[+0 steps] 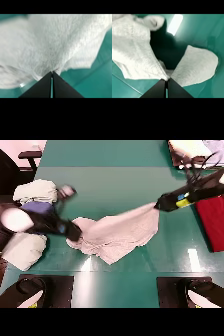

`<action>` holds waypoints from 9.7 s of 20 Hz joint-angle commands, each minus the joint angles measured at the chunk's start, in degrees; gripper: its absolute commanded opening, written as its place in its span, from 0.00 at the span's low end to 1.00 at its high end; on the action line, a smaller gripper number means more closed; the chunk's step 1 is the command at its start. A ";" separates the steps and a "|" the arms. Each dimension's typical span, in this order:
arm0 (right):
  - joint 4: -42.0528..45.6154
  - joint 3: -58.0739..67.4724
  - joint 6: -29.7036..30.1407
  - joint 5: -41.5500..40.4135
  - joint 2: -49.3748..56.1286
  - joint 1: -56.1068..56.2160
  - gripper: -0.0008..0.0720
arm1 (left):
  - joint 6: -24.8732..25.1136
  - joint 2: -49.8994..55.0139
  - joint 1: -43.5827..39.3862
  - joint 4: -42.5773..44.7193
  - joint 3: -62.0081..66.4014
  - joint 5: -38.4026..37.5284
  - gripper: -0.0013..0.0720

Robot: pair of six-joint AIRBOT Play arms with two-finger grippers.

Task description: Fold the shirts.

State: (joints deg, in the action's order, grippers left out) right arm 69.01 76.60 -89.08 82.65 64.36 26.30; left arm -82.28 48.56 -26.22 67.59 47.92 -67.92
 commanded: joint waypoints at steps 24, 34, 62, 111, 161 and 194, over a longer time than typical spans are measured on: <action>-0.48 -10.10 -0.04 -5.99 0.17 -0.07 0.02 | 12.92 33.81 22.86 -8.68 12.31 3.15 0.77; 0.13 -9.01 -0.02 -5.60 0.13 -0.09 0.02 | 13.75 34.51 22.86 -11.21 19.58 -2.16 0.04; 12.07 40.48 0.00 7.08 0.46 -0.09 0.02 | -0.26 2.43 22.97 -5.29 55.71 -7.76 0.04; -8.79 -22.86 8.31 1.64 0.94 -33.55 0.54 | 4.33 29.20 29.59 -7.23 7.48 8.72 0.04; -5.64 17.94 3.39 11.96 -0.17 -29.35 0.02 | -6.62 8.17 29.53 -6.73 36.20 -8.50 0.04; 2.54 6.80 4.63 1.14 20.96 -26.69 0.55 | -0.33 31.85 29.53 -0.63 23.76 -5.33 0.68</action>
State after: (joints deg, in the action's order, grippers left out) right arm 71.59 84.73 -85.58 80.68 89.32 0.91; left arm -82.11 87.15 3.29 63.07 75.68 -71.77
